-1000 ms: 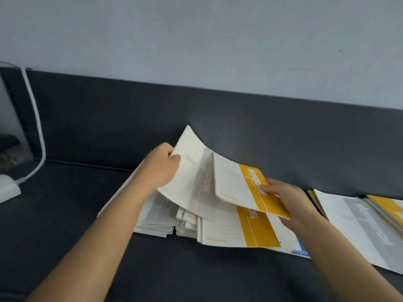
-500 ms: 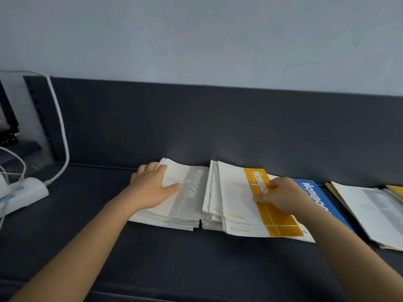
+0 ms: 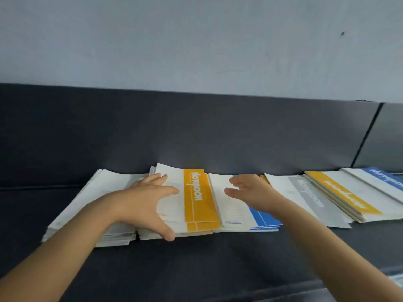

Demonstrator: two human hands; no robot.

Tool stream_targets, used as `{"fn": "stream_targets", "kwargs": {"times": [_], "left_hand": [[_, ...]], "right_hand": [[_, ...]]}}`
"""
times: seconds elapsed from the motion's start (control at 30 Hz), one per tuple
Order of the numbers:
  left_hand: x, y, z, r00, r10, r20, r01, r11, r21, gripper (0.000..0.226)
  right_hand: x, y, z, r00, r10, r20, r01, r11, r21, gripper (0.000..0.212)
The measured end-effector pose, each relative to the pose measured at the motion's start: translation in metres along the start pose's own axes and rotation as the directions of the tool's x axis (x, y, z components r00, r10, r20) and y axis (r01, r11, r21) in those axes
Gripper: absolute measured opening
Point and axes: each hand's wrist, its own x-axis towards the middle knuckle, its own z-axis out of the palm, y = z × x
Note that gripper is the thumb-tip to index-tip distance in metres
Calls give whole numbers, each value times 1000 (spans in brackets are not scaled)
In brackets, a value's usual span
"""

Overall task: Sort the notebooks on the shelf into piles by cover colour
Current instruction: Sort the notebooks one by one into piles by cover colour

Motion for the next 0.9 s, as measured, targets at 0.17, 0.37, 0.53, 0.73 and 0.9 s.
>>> {"fn": "stream_targets", "kwargs": {"times": [0.17, 0.37, 0.53, 0.73, 0.9], "left_hand": [[49, 88, 4, 979, 72, -192, -109, 976, -189, 79], [146, 210, 30, 995, -66, -72, 14, 829, -559, 48], [173, 246, 35, 973, -221, -60, 138, 776, -616, 47], [168, 263, 36, 963, -262, -67, 86, 532, -842, 32], [137, 241, 15, 918, -340, -206, -62, 388, -920, 37]], "right_hand": [[-11, 69, -63, 997, 81, -6, -79, 967, -242, 41], [-7, 146, -113, 976, 213, -39, -213, 918, -333, 41], [3, 172, -118, 992, 129, -2, -123, 941, -315, 38], [13, 169, -117, 992, 52, 113, -30, 981, -190, 43], [15, 145, -122, 998, 65, -27, -64, 997, 46, 55]]}}
